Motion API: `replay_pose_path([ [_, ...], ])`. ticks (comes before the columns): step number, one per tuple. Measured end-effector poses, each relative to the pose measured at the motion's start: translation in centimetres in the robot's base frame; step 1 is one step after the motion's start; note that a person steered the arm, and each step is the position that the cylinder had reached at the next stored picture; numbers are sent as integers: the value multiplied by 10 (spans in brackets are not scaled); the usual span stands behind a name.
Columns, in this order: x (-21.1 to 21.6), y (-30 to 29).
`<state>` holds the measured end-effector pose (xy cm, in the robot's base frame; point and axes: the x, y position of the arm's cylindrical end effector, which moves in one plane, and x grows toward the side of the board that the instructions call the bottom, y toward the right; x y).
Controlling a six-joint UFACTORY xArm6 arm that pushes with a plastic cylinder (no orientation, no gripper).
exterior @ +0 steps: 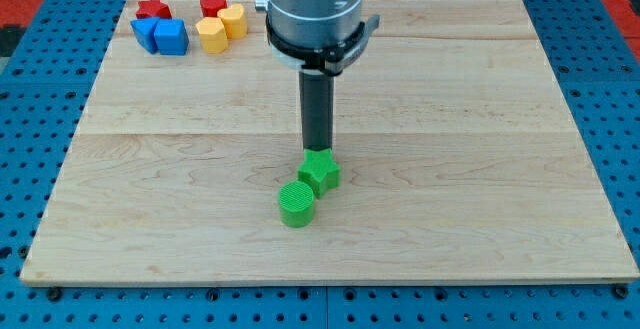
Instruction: Point your arm at the yellow heart
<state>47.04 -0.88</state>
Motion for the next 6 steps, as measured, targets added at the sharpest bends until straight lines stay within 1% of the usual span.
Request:
replay_pose_path([
  [1, -97, -6],
  [2, -238, 22],
  [3, -278, 3],
  [4, -278, -66],
  [5, -278, -113],
  [6, -278, -203],
])
